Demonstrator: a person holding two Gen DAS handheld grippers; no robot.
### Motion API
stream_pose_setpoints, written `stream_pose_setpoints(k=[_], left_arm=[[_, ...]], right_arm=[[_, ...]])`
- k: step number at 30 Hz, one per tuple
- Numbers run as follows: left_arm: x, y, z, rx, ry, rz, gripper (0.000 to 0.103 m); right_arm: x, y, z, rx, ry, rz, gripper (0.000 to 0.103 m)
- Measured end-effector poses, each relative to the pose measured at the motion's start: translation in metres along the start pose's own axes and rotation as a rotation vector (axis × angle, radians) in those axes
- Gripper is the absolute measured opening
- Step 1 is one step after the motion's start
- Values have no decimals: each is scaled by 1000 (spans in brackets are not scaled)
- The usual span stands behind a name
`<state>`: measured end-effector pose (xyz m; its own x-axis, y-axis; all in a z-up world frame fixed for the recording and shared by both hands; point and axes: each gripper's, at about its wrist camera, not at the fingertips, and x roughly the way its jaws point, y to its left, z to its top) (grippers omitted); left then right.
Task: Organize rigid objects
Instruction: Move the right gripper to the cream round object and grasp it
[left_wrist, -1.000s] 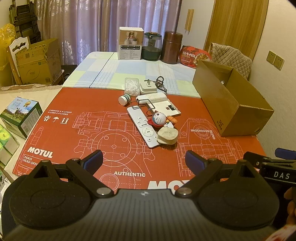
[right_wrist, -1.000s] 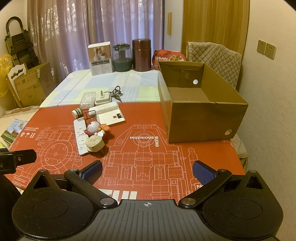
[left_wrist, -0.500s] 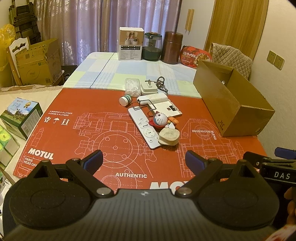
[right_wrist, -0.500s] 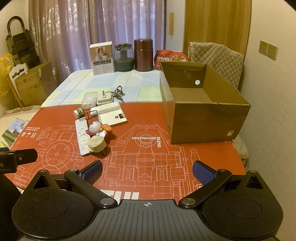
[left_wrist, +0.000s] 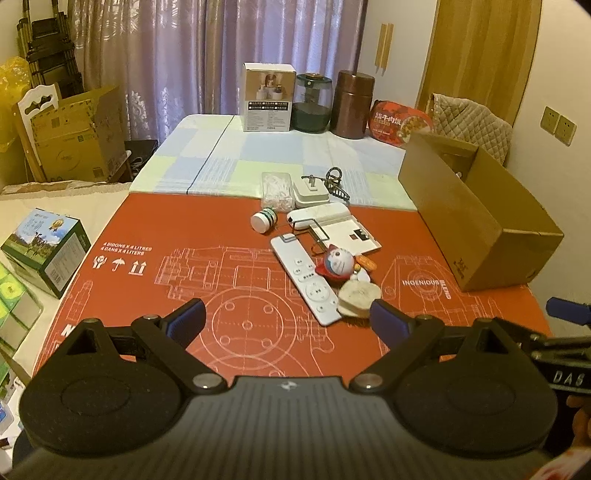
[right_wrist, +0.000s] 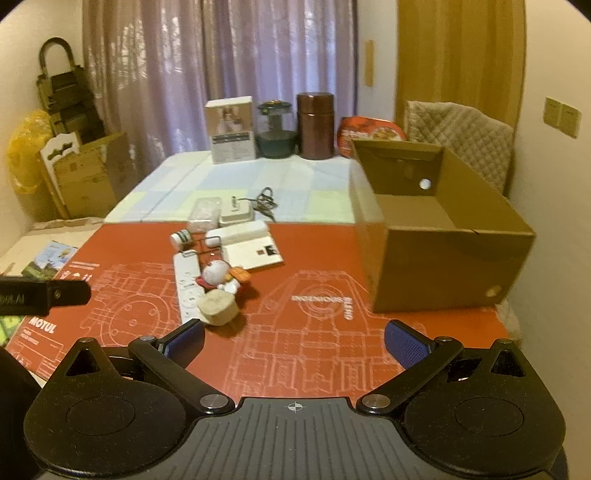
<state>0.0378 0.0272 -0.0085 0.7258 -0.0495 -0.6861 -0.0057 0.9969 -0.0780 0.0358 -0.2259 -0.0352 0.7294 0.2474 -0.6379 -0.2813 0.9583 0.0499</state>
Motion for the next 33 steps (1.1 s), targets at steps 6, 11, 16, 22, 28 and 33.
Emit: stream_pose_setpoints(k=[6, 11, 16, 22, 28, 33], left_arm=[[21, 11, 9, 10, 5, 15, 94], [44, 19, 15, 3, 25, 22, 94], [68, 27, 18, 4, 46, 15, 94], [93, 32, 21, 22, 63, -4, 93], [113, 42, 18, 15, 74, 4, 93], [125, 48, 12, 2, 90, -3, 93]], right_arm=[[24, 10, 1, -32, -6, 65, 101], [49, 18, 1, -68, 0, 86, 101], [74, 27, 0, -100, 11, 102, 100], [107, 34, -3, -124, 41, 129, 90], [131, 40, -5, -140, 64, 145, 81], [150, 44, -10, -156, 85, 157, 70]])
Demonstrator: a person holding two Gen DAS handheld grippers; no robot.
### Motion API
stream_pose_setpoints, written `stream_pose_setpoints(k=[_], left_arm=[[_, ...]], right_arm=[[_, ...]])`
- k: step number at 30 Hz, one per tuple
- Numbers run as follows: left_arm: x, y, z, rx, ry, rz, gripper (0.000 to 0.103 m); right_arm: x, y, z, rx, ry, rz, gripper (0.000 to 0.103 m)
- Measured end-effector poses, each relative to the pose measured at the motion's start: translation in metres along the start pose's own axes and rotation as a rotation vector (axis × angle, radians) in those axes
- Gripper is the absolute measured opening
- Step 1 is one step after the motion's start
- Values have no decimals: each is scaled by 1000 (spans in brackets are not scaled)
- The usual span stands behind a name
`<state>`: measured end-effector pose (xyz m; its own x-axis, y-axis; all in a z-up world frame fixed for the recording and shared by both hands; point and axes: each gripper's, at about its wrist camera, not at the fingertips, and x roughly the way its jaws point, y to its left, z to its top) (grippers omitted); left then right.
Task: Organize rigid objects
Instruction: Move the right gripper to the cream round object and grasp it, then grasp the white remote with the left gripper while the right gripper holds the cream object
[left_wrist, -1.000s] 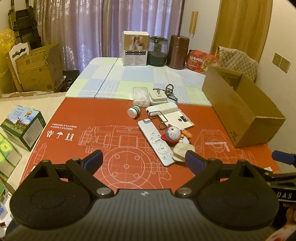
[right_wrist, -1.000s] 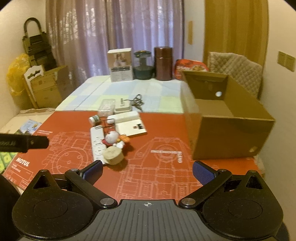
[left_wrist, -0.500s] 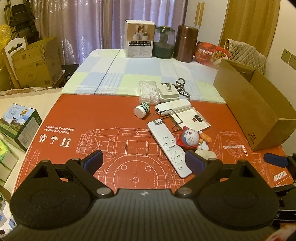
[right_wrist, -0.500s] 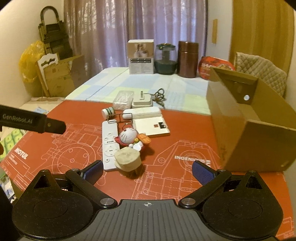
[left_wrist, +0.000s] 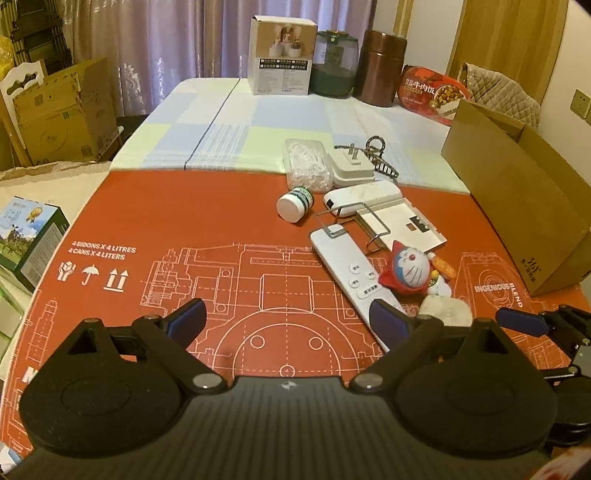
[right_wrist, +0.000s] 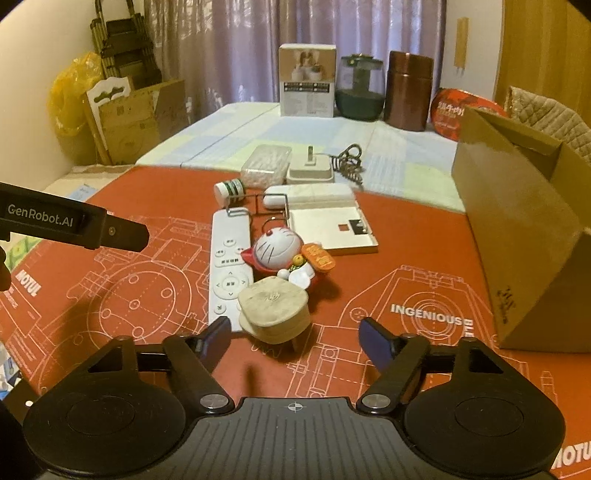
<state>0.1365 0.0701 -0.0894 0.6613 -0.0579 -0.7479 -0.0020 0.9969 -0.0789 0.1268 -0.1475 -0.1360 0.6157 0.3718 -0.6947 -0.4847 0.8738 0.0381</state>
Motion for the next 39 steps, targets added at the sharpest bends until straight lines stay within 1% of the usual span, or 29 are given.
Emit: stream_pose_setpoints(k=[7, 14, 16, 18, 23, 24, 26, 30, 33, 37, 39], left_arm=[[12, 4, -4, -14, 20, -6, 93], [15, 5, -5, -23, 25, -23, 93], [16, 6, -6, -20, 28, -23, 93], [18, 6, -7, -21, 31, -22, 93], [19, 3, -7, -18, 33, -45, 93], [19, 1, -8, -18, 29, -56, 93], [20, -5, -8, -13, 28, -80, 92], [26, -21, -6, -7, 28, -109, 88], [35, -36, -3, 6, 28, -112, 85], [52, -56, -1, 43, 29, -89, 81], [59, -61, -2, 46, 29, -78, 75]], right_arm=[[15, 2, -1, -3, 9, 13, 63], [23, 6, 4, -5, -9, 21, 56], [26, 5, 5, -4, -6, 20, 52], [28, 5, 5, 0, -1, 27, 45], [27, 1, 3, 12, -3, 26, 42], [25, 1, 3, 11, -2, 18, 42], [19, -1, 3, 3, 5, -25, 42], [12, -18, -3, 41, 25, -92, 42], [7, -30, -4, 68, 21, -134, 42], [3, -38, -4, 89, 17, -163, 42], [2, -42, -4, 103, 17, -167, 42]])
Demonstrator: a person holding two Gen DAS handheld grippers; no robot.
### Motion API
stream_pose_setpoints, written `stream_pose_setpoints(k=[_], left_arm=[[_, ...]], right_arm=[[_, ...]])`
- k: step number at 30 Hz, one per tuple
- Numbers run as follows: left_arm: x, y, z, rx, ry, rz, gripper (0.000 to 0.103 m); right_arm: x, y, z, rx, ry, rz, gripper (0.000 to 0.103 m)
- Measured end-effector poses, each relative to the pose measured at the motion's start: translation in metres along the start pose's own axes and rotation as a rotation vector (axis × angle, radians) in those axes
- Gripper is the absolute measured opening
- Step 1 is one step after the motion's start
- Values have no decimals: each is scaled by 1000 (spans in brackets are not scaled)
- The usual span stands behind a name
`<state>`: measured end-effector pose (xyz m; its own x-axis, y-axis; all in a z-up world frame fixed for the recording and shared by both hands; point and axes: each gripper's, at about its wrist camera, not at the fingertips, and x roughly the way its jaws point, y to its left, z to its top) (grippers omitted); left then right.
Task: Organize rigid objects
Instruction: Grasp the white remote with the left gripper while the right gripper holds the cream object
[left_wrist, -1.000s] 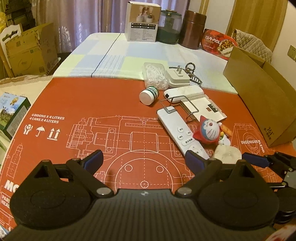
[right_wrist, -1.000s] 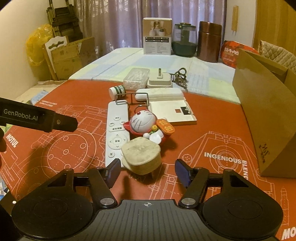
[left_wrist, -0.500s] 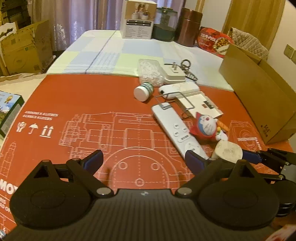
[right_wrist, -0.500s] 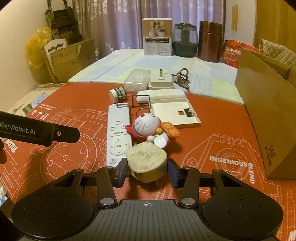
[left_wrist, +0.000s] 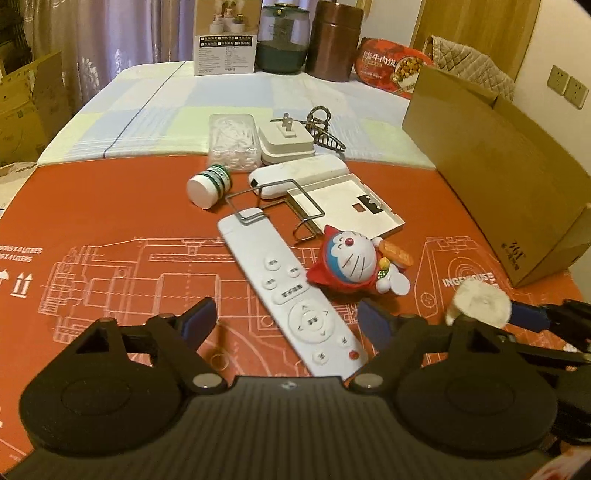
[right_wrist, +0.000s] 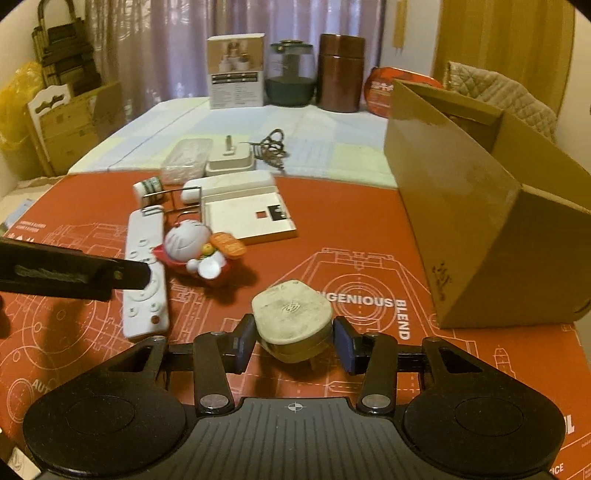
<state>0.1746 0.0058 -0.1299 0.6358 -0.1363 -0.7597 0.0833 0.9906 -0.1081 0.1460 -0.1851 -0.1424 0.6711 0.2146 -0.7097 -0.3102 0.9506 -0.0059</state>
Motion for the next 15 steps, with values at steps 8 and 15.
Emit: stream_pose_setpoints(k=[8, 15], left_arm=[[19, -11, 0, 32, 5, 41, 58], [14, 1, -3, 64, -3, 95, 35]], right_arm=[[0, -10, -2, 37, 10, 7, 42], [1, -9, -1, 49, 13, 18, 42]])
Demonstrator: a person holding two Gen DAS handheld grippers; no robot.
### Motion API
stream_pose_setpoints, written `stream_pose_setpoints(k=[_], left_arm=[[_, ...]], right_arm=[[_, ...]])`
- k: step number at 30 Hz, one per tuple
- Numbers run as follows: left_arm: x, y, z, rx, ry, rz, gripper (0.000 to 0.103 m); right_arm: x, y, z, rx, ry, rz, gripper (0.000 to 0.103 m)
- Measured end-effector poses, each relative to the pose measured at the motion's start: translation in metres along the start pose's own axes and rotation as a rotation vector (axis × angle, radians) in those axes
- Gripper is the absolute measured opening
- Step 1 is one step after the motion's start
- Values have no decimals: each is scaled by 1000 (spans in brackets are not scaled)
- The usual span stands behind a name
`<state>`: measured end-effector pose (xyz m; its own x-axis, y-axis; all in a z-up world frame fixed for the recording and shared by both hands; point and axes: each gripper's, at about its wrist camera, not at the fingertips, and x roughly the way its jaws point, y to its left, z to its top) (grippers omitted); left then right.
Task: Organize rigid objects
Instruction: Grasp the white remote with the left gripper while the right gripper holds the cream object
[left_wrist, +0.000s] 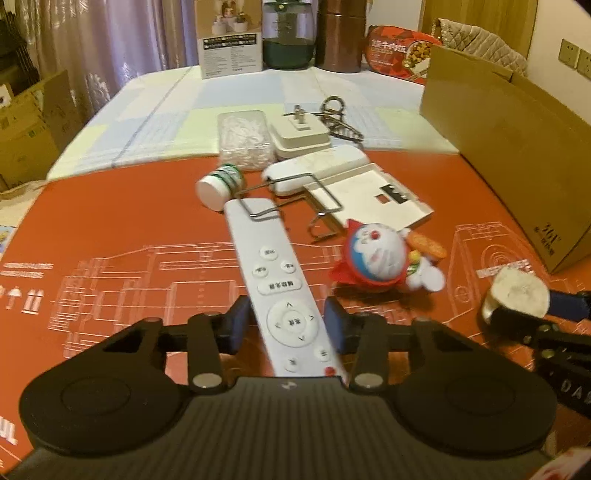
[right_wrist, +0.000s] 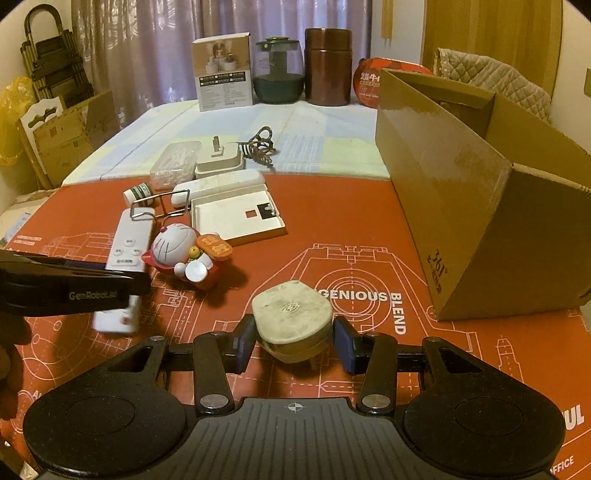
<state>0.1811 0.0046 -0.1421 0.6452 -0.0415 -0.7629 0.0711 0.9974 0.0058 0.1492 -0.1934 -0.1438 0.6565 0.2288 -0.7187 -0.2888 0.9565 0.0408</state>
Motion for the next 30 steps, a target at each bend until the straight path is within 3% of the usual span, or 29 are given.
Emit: stream_pose_setpoints(k=[11, 30], left_arm=[[-15, 25, -11, -16, -1, 37, 33], [15, 27, 7, -50, -46, 67, 37]], right_arm=[[0, 7, -1, -13, 2, 6, 42], [3, 7, 1, -14, -4, 7, 42]])
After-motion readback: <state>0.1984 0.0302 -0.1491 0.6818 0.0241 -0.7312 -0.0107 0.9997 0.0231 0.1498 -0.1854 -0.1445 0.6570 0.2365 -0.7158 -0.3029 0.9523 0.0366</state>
